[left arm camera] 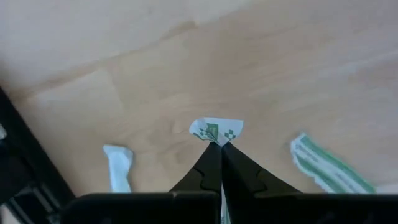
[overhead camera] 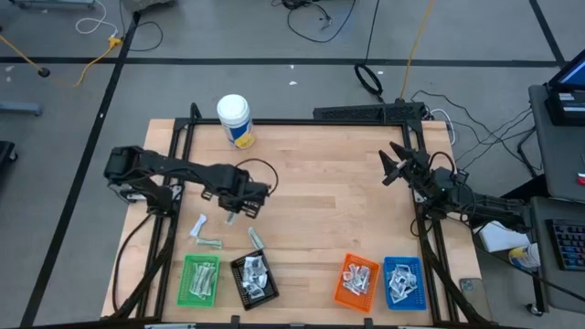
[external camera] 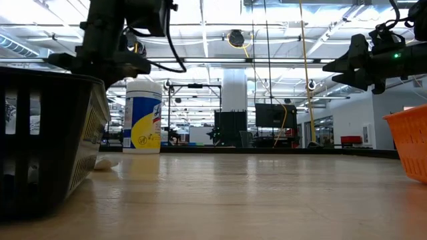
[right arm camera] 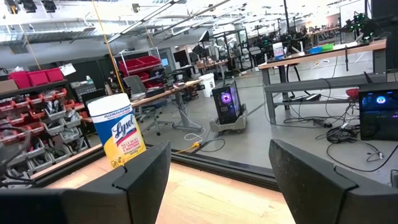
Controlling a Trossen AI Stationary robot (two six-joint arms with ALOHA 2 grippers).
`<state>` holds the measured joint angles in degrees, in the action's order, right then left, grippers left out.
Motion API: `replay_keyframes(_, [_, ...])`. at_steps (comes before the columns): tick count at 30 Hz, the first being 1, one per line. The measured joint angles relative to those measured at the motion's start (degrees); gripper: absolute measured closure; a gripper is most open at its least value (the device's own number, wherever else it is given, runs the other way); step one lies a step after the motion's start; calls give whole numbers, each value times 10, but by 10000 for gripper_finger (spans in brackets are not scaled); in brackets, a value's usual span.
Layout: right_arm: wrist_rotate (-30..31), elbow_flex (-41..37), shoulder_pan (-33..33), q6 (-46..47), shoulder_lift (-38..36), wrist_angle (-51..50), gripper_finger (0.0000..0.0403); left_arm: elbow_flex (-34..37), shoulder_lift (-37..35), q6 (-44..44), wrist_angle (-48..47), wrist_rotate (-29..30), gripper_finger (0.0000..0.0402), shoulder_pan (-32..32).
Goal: Pick & Place First Aid Supplies
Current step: Put the bandage into the green bin
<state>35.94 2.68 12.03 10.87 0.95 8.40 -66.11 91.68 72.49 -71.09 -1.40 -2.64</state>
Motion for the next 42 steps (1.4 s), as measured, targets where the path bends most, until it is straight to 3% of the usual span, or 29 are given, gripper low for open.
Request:
replay_keyframes(21, [0,0,0,0,0,0,136,0,-18,352,13,-133,401,-320])
replay_keyframes(27, [0,0,0,0,0,0,135,0,-18,445,40,-137,401,-402])
replay_keyframes(42, [0,0,0,0,0,0,135,0,86,422,58,-136,400,-433])
